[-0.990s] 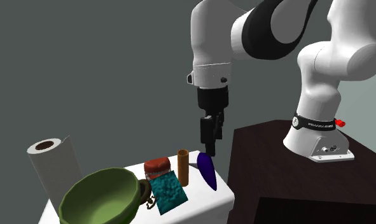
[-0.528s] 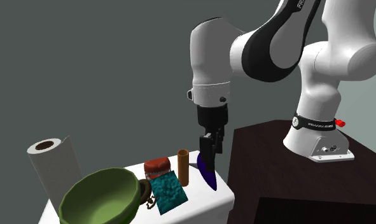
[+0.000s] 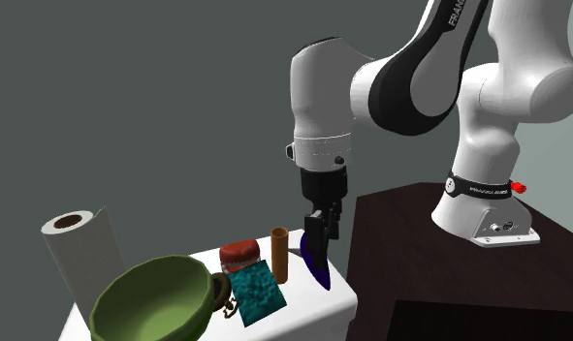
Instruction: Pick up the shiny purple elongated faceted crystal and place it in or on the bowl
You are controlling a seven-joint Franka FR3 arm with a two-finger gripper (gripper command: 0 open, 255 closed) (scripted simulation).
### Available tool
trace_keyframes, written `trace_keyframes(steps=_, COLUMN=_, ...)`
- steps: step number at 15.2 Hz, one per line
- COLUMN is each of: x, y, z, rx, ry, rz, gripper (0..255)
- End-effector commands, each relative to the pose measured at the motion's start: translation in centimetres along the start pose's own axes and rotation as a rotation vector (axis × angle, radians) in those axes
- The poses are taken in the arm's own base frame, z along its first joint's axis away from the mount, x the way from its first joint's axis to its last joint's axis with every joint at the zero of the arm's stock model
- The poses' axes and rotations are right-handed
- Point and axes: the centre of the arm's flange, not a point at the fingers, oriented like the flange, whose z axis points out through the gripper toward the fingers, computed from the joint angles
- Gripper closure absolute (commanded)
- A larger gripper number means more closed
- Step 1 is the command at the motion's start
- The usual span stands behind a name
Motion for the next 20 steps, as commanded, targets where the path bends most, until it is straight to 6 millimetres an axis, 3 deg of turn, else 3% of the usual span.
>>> trace_keyframes(steps=1, x=0.0, y=0.0, z=0.0, rx=0.0, ry=0.0, rz=0.0, gripper=0)
trace_keyframes(steps=2, x=0.0, y=0.0, z=0.0, rx=0.0, ry=0.0, rz=0.0, gripper=255)
trace_keyframes(steps=11, x=0.0, y=0.0, z=0.0, rx=0.0, ry=0.0, rz=0.0, gripper=255)
trace_keyframes(steps=12, x=0.0, y=0.0, z=0.0, rx=0.0, ry=0.0, rz=0.0, gripper=0)
trace_keyframes(steps=20, x=3.7, y=4.5, z=3.7, rx=-0.191, ry=0.2, rz=0.507, gripper=0)
